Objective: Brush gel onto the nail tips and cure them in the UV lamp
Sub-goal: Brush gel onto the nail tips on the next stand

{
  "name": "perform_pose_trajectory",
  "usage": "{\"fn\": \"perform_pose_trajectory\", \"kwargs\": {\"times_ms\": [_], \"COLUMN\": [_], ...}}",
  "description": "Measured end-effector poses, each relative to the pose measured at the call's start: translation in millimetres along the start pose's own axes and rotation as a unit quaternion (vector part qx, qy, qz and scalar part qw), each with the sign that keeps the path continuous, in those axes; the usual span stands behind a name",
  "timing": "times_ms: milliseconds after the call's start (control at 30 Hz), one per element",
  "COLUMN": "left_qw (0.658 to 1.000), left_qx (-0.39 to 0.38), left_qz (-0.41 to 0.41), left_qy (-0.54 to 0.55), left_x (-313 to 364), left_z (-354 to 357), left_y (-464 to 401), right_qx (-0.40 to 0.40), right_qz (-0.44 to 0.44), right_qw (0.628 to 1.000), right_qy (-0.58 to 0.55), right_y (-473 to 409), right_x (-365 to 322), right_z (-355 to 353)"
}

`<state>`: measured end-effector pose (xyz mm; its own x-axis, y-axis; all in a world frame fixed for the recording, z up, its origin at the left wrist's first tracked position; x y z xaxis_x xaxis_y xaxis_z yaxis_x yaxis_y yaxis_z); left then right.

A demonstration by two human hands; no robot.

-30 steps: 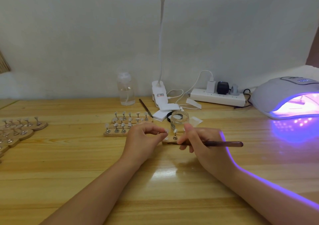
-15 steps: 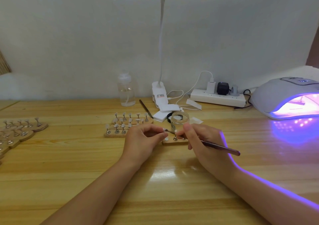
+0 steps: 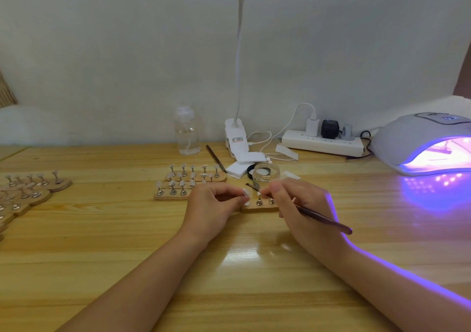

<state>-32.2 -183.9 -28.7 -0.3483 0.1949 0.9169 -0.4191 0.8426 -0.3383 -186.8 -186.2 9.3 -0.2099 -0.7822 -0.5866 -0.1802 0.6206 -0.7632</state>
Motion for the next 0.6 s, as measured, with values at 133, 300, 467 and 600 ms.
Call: {"fn": "perform_pose_trajectory", "kwargs": {"times_ms": [133,300,467,600], "left_qw": [1.000,1.000,1.000,1.000], "left_qx": [-0.006,-0.014,-0.008,-0.010], "left_qz": [0.007,0.010,0.012,0.011], "left_qy": [-0.005,-0.007,-0.019,-0.019], "left_x": [1.6,2.1,1.0,0.9], "left_z": [1.0,2.9,2.3,3.0], "left_y": [0.8,0.6,0.0,-0.1], "right_qx": [0.007,-0.005,0.013,0.000], "right_qz": [0.030,0.019,0.007,0.037], "right_qw": [0.999,1.000,1.000,0.999], "right_qy": [-0.026,0.003,0.004,-0.010], "right_y": [2.3,1.2,1.6,2.0], "right_x": [5.7,5.4,3.6,8.4], "right_z": [-1.0,1.7,-1.7,1.1]}}
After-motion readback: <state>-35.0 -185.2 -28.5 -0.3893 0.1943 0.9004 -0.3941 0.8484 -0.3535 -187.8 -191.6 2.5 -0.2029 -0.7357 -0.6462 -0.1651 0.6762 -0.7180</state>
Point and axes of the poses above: each hand's wrist, its own y-axis away from the middle knuckle, its own z-axis out of the palm, x = y × z, the point moved 9 cm from there along -y, towards the middle knuckle, and after that the axes turned 8 degrees about x, right-handed, at the moved point
